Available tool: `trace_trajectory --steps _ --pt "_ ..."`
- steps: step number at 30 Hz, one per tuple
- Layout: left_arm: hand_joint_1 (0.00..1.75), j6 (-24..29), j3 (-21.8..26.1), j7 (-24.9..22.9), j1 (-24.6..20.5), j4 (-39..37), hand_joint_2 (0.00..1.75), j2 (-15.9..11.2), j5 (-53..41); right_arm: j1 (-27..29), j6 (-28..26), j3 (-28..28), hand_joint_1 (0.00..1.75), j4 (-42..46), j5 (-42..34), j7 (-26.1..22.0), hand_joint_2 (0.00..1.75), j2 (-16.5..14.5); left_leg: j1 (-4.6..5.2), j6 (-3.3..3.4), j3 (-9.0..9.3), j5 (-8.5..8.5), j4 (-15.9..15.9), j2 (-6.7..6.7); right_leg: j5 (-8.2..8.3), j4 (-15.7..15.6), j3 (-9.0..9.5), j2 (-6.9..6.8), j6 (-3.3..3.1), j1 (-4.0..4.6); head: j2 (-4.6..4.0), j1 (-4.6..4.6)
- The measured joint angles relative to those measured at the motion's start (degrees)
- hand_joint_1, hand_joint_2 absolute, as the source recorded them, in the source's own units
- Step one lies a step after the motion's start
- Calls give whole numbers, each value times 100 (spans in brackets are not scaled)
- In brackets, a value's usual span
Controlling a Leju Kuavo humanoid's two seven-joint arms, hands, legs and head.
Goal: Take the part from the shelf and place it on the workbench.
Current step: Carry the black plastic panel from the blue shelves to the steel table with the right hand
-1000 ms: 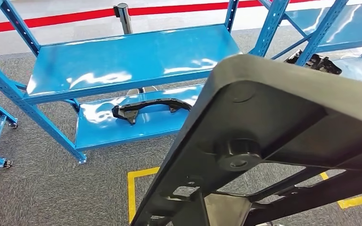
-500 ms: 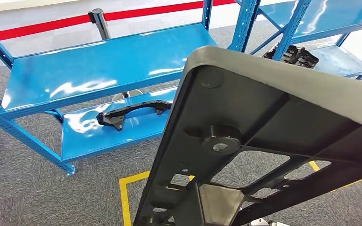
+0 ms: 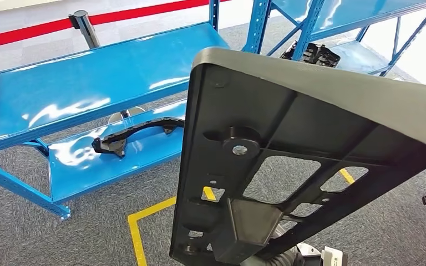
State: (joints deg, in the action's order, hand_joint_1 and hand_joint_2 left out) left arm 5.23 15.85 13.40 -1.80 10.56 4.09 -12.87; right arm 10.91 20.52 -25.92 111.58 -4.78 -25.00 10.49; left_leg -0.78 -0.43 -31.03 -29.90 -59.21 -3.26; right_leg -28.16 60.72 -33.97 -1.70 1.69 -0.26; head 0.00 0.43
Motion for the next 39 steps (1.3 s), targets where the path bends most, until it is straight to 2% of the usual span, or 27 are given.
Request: trace_trajectory --steps 1,3,5,7,9,10,11,12,13,15,17,19,21,22,24,25,26,27,29,30,31,32,34,36,38,39 --pt "0 1 1 -1 -5 0 175 9 -5 -12 -5 8 175 -8 24 21 175 1 15 -23 1 -4 2 -31 28 -160 66 -54 -17 18 0 -2" --pt "0 8 2 -1 -18 2 175 23 -14 -32 -10 17 175 -32 75 74 175 2 30 -78 18 0 25 -96 19 -199 54 -15 -64 31 0 -5" --pt "0 14 4 5 -34 7 175 38 -22 -61 -10 25 175 -59 124 127 175 4 14 -136 15 -77 -42 -35 42 -224 57 50 -133 10 0 -5" --pt "0 15 7 9 -39 10 175 52 -28 -127 -9 27 175 -88 173 178 175 4 0 -165 -182 -381 -530 166 62 -243 65 110 -204 -13 0 -10" --pt "0 14 8 5 -25 10 175 68 -44 -182 -13 28 175 -123 242 223 175 3 1 -171 -534 -732 -1315 286 63 -240 64 185 -236 -10 0 -16" --pt "0 10 8 1 -18 10 175 74 -58 -188 -34 27 175 -136 303 244 175 2 1 -173 -651 -788 -1564 300 63 -238 66 232 -239 -6 0 -16" --pt "0 2 8 -3 -12 9 175 78 -78 -178 -71 24 175 -144 376 260 175 2 0 -174 -678 -733 -1604 304 63 -234 69 283 -238 -5 0 -16" --pt "0 -9 7 -5 -10 9 175 80 -98 -151 -127 16 175 -146 470 274 175 1 -4 -173 -596 -570 -1402 316 60 -227 76 334 -234 -7 0 -16" --pt "0 -20 7 -10 -9 9 175 81 -118 -110 -195 4 175 -137 565 286 175 -2 -11 -171 -435 -345 -1027 360 53 -216 82 386 -225 -11 0 -16" --pt "0 -33 7 -31 0 7 175 82 -145 -17 -318 -43 175 -104 724 308 175 -5 -32 -161 -129 -50 -311 554 34 -174 66 481 -186 -8 0 -15" --pt "0 -34 7 -63 14 2 175 87 -157 50 -404 -116 175 -75 835 331 175 -6 -26 -133 -37 -16 -66 657 38 -149 25 569 -129 -5 0 -11" --pt "0 -33 11 -77 19 1 175 95 -148 93 -465 -183 175 -67 898 350 175 -4 -15 -67 -36 0 -36 568 54 -157 2 633 -67 -24 -1 -10" --pt "0 -26 24 -66 17 4 175 101 -125 102 -512 -228 175 -66 924 367 175 4 -32 7 -26 25 -2 467 -59 -1 -80 523 -16 -27 -1 -2" --pt "0 -23 34 -57 14 5 175 104 -117 96 -533 -246 175 -66 932 375 175 10 -42 33 -23 32 11 410 -205 248 -200 428 1 -30 0 3" --pt "0 -20 61 -29 24 7 175 109 -109 84 -576 -277 175 -67 944 392 175 20 -39 60 -25 28 14 283 -554 1006 -569 302 31 -39 0 8" --pt "0 -21 73 -15 30 7 175 113 -107 86 -600 -290 175 -67 950 401 175 24 -39 63 -25 24 13 219 -647 1313 -721 282 42 -47 0 8" --pt "0 -21 81 -2 33 7 175 115 -105 89 -624 -302 175 -68 954 406 175 27 -42 60 -23 18 12 158 -635 1432 -781 270 54 -54 0 8" --pt "0 -22 85 4 31 7 175 117 -105 92 -644 -313 175 -68 958 411 175 32 -48 52 -17 11 11 106 -517 1309 -719 251 63 -60 0 8" --pt "0 -24 90 9 19 8 175 126 -104 95 -668 -327 175 -68 967 416 175 40 -57 15 11 -13 10 23 -145 564 -335 121 69 -65 0 8" --pt "0 -25 94 10 15 8 175 131 -103 93 -675 -332 175 -68 975 418 175 43 -48 -16 24 -31 4 -8 -20 199 -150 34 61 -53 -1 8" --pt "0 -25 100 10 14 9 175 137 -101 92 -681 -336 175 -68 983 416 175 44 -34 -45 36 -45 4 -34 42 -40 -31 -31 46 -44 -1 5" --pt "0 -26 106 9 14 9 175 142 -99 91 -691 -340 175 -68 991 415 175 44 -15 -76 50 -55 10 -62 44 -146 17 -66 25 -32 -1 2" --pt "0 -27 115 8 13 10 175 150 -92 92 -710 -349 175 -67 1000 411 175 46 -10 -132 80 -68 31 -108 29 -157 14 -3 -32 -20 0 -5" --pt "0 -26 118 8 5 14 175 155 -84 82 -723 -371 175 -67 1007 405 175 46 -31 -179 53 -184 -89 -8 31 -172 24 58 -93 -29 0 -5" --pt "0 -22 127 9 3 17 175 158 -81 53 -732 -401 175 -67 1017 395 175 40 -35 -193 -179 -501 -633 191 30 -182 38 116 -155 -42 0 -8" --pt "0 -19 136 8 9 17 175 160 -80 36 -739 -409 175 -68 1026 390 175 37 -27 -191 -368 -679 -1037 253 25 -179 41 153 -179 -38 0 -9"
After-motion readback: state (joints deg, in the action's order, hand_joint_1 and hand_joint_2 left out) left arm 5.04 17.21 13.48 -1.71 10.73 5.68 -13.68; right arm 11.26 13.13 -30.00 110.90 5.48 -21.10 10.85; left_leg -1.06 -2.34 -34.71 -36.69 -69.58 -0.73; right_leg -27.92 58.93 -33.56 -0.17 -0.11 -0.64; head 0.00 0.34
